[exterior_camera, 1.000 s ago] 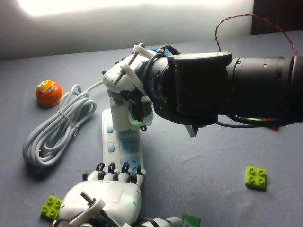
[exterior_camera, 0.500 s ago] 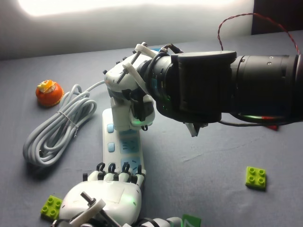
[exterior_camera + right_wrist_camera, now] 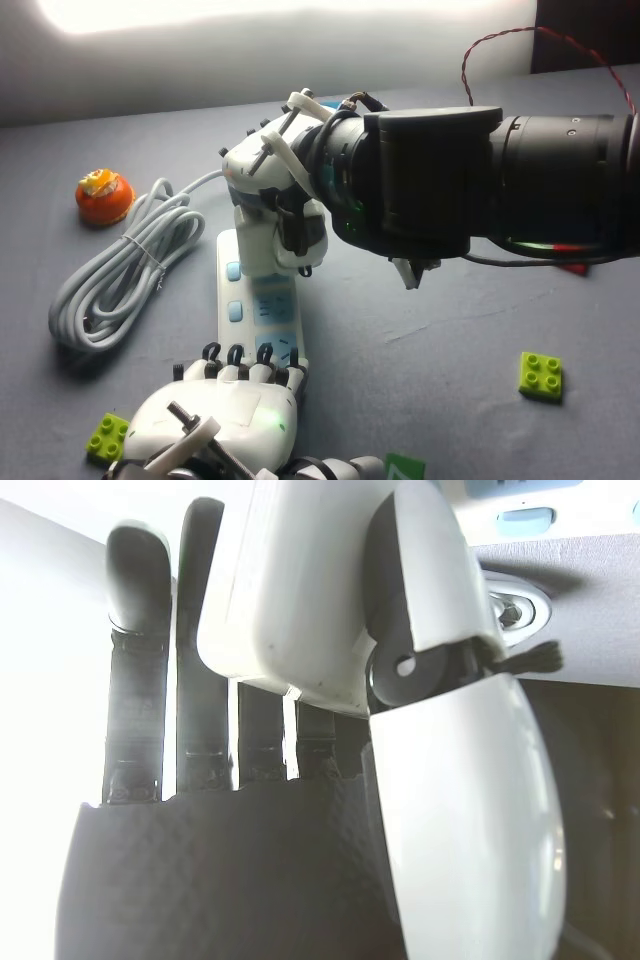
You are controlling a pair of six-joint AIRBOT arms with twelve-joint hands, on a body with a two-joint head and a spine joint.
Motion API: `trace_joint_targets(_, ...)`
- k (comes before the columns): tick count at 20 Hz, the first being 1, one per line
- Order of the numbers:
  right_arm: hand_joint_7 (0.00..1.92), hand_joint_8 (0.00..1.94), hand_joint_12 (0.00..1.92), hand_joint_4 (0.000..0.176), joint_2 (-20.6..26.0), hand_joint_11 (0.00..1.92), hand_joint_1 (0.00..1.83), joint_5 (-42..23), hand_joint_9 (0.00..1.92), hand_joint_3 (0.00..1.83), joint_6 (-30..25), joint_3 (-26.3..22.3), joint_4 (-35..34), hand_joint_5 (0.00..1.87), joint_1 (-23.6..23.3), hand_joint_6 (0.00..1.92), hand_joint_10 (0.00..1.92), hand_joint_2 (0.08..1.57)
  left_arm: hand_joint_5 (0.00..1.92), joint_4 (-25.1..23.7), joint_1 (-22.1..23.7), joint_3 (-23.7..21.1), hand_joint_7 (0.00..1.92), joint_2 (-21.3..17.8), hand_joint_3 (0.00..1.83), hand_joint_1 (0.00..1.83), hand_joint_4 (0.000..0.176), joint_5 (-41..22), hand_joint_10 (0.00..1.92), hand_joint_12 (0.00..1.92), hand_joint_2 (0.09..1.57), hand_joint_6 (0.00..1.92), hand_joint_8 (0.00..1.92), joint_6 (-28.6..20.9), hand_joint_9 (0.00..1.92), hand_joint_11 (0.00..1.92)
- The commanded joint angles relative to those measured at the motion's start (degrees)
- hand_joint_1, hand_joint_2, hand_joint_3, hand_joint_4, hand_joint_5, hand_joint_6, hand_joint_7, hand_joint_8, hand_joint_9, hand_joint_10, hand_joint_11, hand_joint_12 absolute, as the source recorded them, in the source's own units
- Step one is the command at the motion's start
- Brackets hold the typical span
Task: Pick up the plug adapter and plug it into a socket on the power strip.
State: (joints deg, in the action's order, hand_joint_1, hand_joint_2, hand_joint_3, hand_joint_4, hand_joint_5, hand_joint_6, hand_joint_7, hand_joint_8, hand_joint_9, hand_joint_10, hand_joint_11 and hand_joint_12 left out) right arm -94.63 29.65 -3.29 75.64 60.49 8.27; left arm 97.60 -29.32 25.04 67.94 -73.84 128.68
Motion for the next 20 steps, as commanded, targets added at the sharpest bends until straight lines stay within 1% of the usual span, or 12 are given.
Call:
trace_joint_targets(1, 0.67, 0.08, 1.32, 0.0, 0.1, 0.3, 1.0, -2.8, 0.62, 0.0, 0.1, -0.2, 0.3, 0.61, 0.1, 0.28, 0.27, 1.12, 0.09, -1.1, 0.2, 0.0, 0.09, -0.6, 0.0, 0.0, 0.0, -2.6, 0.0, 0.26, 1.22, 0.0, 0.0, 0.1, 0.07, 0.0)
trace_joint_targets(2, 0.64, 0.02, 1.27, 0.0, 0.2, 0.26, 0.96, -3.0, 0.61, 0.0, 0.1, -0.2, 0.3, 0.57, 0.0, 0.1, 0.15, 1.1, 0.08, -1.1, 0.3, 0.0, 0.09, -0.6, 0.0, 0.0, 0.0, -2.6, 0.0, 0.27, 1.22, 0.0, 0.0, 0.2, 0.07, 0.0)
trace_joint_targets(3, 0.54, 0.0, 1.24, 0.0, 0.3, 0.12, 0.89, -3.1, 0.52, 0.0, 0.1, -0.2, 0.3, 0.45, 0.0, 0.02, 0.06, 1.12, 0.08, -1.1, 0.3, 0.0, 0.09, -0.7, 0.0, 0.0, 0.0, -2.6, 0.0, 0.27, 1.22, 0.0, 0.01, 0.2, 0.08, 0.0)
trace_joint_targets(5, 0.41, 0.0, 1.14, 0.0, 0.5, 0.04, 0.81, -3.4, 0.42, 0.0, 0.0, -0.2, 0.3, 0.35, 0.0, 0.0, 0.0, 1.08, 0.05, -1.1, 0.6, 0.0, 0.06, -0.7, 0.0, 0.0, 0.0, -2.6, 0.0, 0.17, 1.23, 0.0, 0.0, 0.4, 0.04, 0.0)
trace_joint_targets(6, 0.37, 0.0, 1.11, 0.0, 0.7, 0.02, 0.79, -3.4, 0.38, 0.0, 0.1, -0.2, 0.3, 0.32, 0.1, 0.0, 0.0, 1.07, 0.07, -1.1, 0.6, 0.0, 0.06, -0.8, 0.0, 0.0, 0.0, -2.6, 0.0, 0.18, 1.23, 0.0, 0.0, 0.4, 0.04, 0.0)
trace_joint_targets(7, 0.32, 0.0, 0.97, 0.0, 0.7, 0.0, 0.74, -3.4, 0.32, 0.0, 0.2, -0.2, 0.3, 0.28, 0.1, 0.0, 0.0, 1.05, 0.08, -1.1, 0.7, 0.0, 0.08, -0.8, 0.0, 0.0, 0.0, -2.6, 0.0, 0.23, 1.23, 0.0, 0.0, 0.4, 0.06, 0.0)
trace_joint_targets(9, 0.22, 0.0, 0.7, 0.0, 1.0, 0.0, 0.7, -3.6, 0.21, 0.0, 0.3, -0.2, 0.3, 0.19, 0.1, 0.0, 0.0, 1.0, 0.06, -1.1, 0.8, 0.0, 0.06, -1.0, 0.0, 0.0, 0.0, -2.7, 0.0, 0.16, 1.23, 0.0, 0.0, 0.6, 0.04, 0.0)
trace_joint_targets(11, 0.16, 0.0, 0.5, 0.0, 1.4, 0.0, 0.65, -3.8, 0.14, 0.0, 0.3, -0.2, 0.3, 0.13, -0.2, 0.0, 0.0, 0.98, 0.06, -1.1, 1.0, 0.1, 0.06, -1.2, 0.0, 0.0, 0.0, -2.9, 0.01, 0.17, 1.24, 0.0, 0.0, 0.6, 0.06, 0.0)
trace_joint_targets(14, 0.13, 0.0, 0.37, 0.0, 3.2, 0.0, 0.63, -5.0, 0.11, 0.0, 0.3, -0.7, 0.3, 0.12, -1.4, 0.0, 0.0, 0.92, 0.09, -1.1, 1.7, 0.4, 0.08, -1.8, 0.0, 0.0, 0.0, -3.0, 0.0, 0.22, 1.23, 0.01, 0.0, 1.1, 0.07, 0.0)
trace_joint_targets(15, 0.13, 0.0, 0.36, 0.0, 4.2, 0.0, 0.61, -5.4, 0.1, 0.0, 0.5, -1.4, 0.3, 0.12, -2.0, 0.0, 0.0, 0.91, 0.05, -1.1, 2.0, 0.5, 0.04, -2.0, 0.0, 0.0, 0.0, -3.3, 0.0, 0.15, 1.23, 0.0, 0.0, 1.2, 0.04, 0.0)
trace_joint_targets(18, 0.13, 0.0, 0.36, 0.0, 9.6, 0.0, 0.6, -7.9, 0.1, 0.0, 0.6, -5.5, 0.4, 0.11, -4.2, 0.0, 0.0, 0.91, 0.05, -1.1, 3.0, 0.6, 0.04, -2.6, 0.0, 0.0, 0.0, -3.6, 0.0, 0.14, 1.23, 0.0, 0.0, 2.0, 0.03, 0.0)
trace_joint_targets(20, 0.08, 0.0, 0.37, 0.0, 13.7, 0.0, 0.37, -8.6, 0.08, 0.0, 0.4, -8.7, 0.5, 0.06, -5.5, 0.0, 0.0, 0.91, 0.06, -1.1, 3.9, 0.7, 0.05, -2.9, 0.0, 0.0, 0.0, -4.2, 0.0, 0.15, 1.24, 0.0, 0.0, 2.5, 0.04, 0.0)
